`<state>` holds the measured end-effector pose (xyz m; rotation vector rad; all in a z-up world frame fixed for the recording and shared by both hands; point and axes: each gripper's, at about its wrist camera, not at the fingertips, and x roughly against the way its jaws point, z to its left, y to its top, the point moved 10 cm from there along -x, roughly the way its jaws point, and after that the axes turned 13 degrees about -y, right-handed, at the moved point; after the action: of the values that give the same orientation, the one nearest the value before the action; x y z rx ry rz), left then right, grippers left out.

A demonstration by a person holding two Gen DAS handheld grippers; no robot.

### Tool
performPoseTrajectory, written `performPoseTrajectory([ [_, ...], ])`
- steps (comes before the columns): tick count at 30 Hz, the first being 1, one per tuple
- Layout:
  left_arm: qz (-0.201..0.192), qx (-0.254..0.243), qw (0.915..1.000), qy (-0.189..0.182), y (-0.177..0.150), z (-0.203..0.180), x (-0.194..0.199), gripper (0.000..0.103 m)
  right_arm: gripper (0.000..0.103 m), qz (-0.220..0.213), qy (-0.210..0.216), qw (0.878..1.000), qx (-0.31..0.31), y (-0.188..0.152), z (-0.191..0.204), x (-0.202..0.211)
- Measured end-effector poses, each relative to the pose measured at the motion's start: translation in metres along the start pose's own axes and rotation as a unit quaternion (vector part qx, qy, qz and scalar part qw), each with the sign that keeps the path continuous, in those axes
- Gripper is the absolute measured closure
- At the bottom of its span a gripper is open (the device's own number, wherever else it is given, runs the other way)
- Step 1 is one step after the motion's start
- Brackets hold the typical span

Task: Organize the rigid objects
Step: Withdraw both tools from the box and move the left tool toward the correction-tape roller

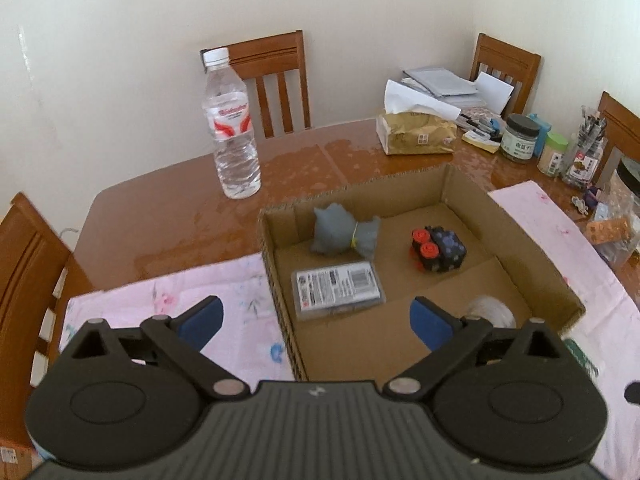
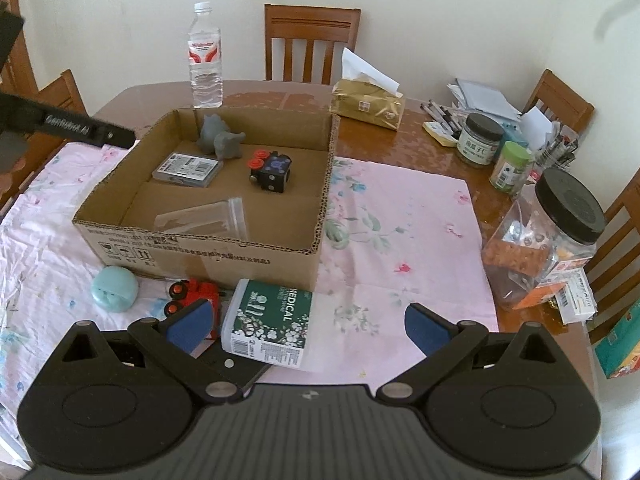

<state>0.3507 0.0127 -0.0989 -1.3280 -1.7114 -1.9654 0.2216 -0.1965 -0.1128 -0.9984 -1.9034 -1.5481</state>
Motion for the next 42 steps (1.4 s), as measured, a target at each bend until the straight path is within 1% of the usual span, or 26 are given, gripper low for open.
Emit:
performPoseTrajectory([
  [4, 0.001, 0.003, 1.0000, 0.007, -0.021, -0.007, 0.013, 0.004, 0.000, 0.000, 0.005, 1.000, 0.006, -0.004, 0.003, 0.001],
  [6, 0.001, 0.012, 0.9999, 0.008, -0.033, -0.011, 0.018, 0.004, 0.000, 0.002, 0.006, 1.000, 0.007, -0.007, 0.003, 0.001],
  [11, 0.011, 0.040, 0.9991, 0.000, -0.068, -0.024, 0.028, 0.004, 0.000, 0.008, 0.009, 1.000, 0.012, -0.017, 0.003, -0.002],
  [15, 0.030, 0.058, 0.9978, -0.013, -0.098, -0.037, 0.032, 0.004, 0.000, 0.015, 0.015, 1.000, 0.012, -0.024, 0.002, -0.004],
  [20, 0.054, 0.051, 0.9971, -0.017, -0.126, -0.054, 0.033, 0.004, 0.000, 0.020, 0.020, 0.999, 0.016, -0.028, 0.001, -0.006],
  [24, 0.064, 0.050, 0.9965, -0.022, -0.144, -0.066, 0.041, 0.004, 0.000, 0.018, 0.026, 0.999, 0.021, -0.030, 0.001, -0.005],
  [28, 0.078, 0.049, 0.9948, -0.043, -0.164, -0.077, 0.046, 0.004, 0.000, 0.018, 0.030, 0.999, 0.028, -0.031, 0.001, -0.006],
  [31, 0.100, 0.043, 0.9924, -0.057, -0.180, -0.089, 0.042, 0.004, 0.000, 0.021, 0.037, 0.999, 0.030, -0.033, 0.004, -0.008],
  [35, 0.119, 0.038, 0.9906, -0.056, -0.200, -0.099, 0.031, 0.004, 0.000, 0.020, 0.043, 0.998, 0.037, -0.034, 0.009, -0.007],
  [39, 0.130, 0.030, 0.9906, -0.032, -0.211, -0.097, 0.023, 0.004, 0.000, 0.019, 0.045, 0.998, 0.043, -0.036, 0.010, -0.005],
  [42, 0.134, 0.036, 0.9901, -0.022, -0.214, -0.089, 0.022, 0.004, 0.000, 0.022, 0.043, 0.998, 0.042, -0.037, 0.008, -0.005],
])
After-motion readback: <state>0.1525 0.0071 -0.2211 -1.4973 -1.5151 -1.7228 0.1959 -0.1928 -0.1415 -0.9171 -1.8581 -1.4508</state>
